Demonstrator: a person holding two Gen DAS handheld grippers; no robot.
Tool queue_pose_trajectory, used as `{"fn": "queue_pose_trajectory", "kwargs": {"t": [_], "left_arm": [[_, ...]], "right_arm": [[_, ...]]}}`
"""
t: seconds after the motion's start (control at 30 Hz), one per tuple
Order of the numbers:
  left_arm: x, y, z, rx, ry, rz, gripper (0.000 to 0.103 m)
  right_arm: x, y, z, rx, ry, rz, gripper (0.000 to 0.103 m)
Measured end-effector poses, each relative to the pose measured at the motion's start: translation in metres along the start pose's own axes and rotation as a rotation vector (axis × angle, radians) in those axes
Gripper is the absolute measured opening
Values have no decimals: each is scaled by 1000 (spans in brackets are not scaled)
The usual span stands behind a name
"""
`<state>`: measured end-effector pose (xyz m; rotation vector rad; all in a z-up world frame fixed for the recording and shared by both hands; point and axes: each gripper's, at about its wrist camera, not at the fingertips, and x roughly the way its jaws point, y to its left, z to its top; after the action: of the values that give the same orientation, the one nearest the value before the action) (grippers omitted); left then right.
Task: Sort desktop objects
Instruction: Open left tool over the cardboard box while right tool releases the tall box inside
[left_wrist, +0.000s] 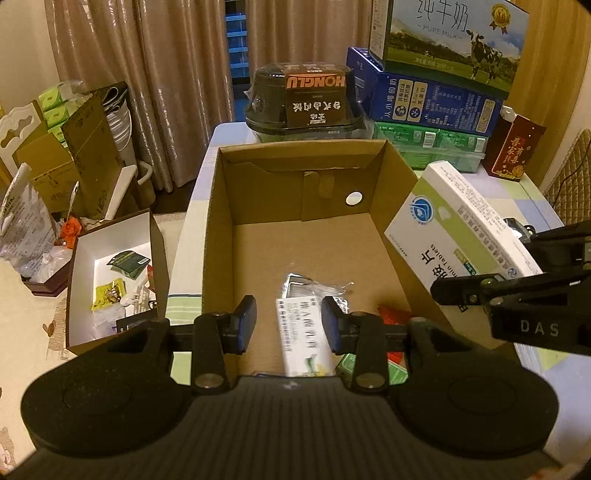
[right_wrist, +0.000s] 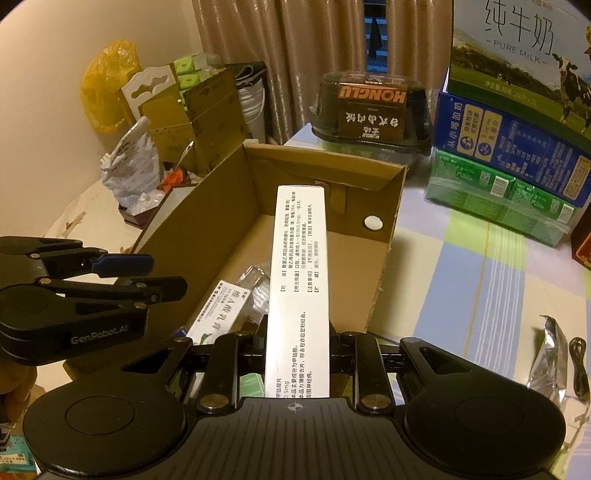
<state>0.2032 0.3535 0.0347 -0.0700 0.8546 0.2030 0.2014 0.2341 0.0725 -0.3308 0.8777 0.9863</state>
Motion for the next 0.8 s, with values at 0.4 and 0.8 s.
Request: {"fn": "queue_pose_trajectory", "kwargs": {"t": [0.4, 0.8], "left_arm": [[-11, 5, -4, -15, -9, 9, 43], [-39, -13, -14, -21, -19, 6, 51]], "right_arm": [[-21, -11, 7, 77, -82, 32, 49], [-70, -23, -18, 106, -109, 30, 67]]}}
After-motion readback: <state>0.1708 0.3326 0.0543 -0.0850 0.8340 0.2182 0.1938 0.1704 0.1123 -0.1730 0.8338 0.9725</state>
